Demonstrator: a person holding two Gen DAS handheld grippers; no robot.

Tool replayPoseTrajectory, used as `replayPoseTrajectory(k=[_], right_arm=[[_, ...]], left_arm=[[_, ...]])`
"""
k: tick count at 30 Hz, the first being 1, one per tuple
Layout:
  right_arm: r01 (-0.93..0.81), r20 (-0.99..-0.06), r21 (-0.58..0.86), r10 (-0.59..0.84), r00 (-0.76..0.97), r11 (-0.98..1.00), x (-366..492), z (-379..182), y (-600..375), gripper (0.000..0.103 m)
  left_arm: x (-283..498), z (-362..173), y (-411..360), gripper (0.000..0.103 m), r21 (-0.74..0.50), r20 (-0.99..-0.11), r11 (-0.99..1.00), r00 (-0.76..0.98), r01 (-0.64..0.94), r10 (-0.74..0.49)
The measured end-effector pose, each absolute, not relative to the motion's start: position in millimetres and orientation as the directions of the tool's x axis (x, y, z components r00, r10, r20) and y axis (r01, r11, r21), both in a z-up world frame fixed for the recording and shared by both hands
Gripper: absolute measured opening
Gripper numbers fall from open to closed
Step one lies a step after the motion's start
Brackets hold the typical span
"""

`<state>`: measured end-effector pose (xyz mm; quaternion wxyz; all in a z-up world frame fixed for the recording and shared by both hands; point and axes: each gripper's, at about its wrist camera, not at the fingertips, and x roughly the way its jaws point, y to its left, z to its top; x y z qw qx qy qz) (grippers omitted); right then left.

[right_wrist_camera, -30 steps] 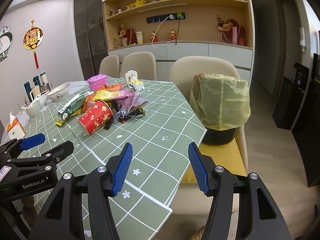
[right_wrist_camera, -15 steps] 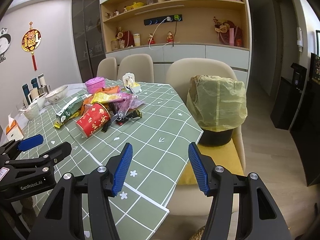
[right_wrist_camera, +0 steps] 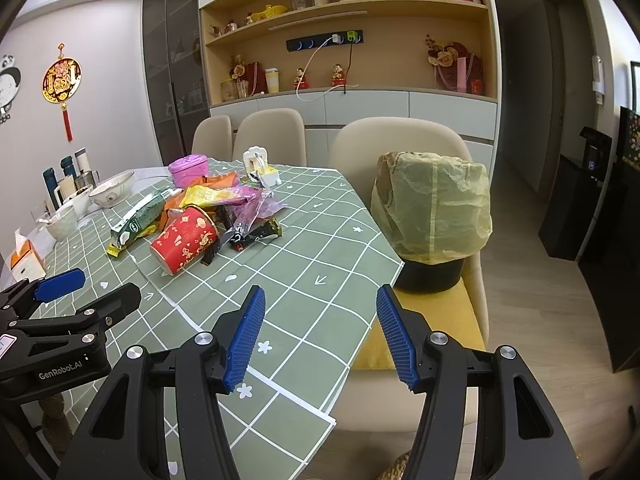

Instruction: Collect trash

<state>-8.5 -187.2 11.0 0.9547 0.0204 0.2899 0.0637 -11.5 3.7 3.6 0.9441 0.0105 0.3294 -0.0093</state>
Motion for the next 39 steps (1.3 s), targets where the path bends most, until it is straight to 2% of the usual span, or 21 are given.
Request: replayPoseTrajectory(k=[30, 39], right_arm=[[-0.079, -0.583, 0.072, 0.106, 0.805, 0.994, -4, 1, -192, 0.055], [-0.064, -0.606, 0.071, 0.094, 0.790, 0.995, 12, -4, -193, 0.055]], left_arm=[[-6, -5, 4, 0.088, -0.005, -0.646, 1.000, 0.763, 0.025, -0.023], [17, -4, 26, 0.088, -0.014, -0.644, 0.999, 0.764, 0.035, -0.035]])
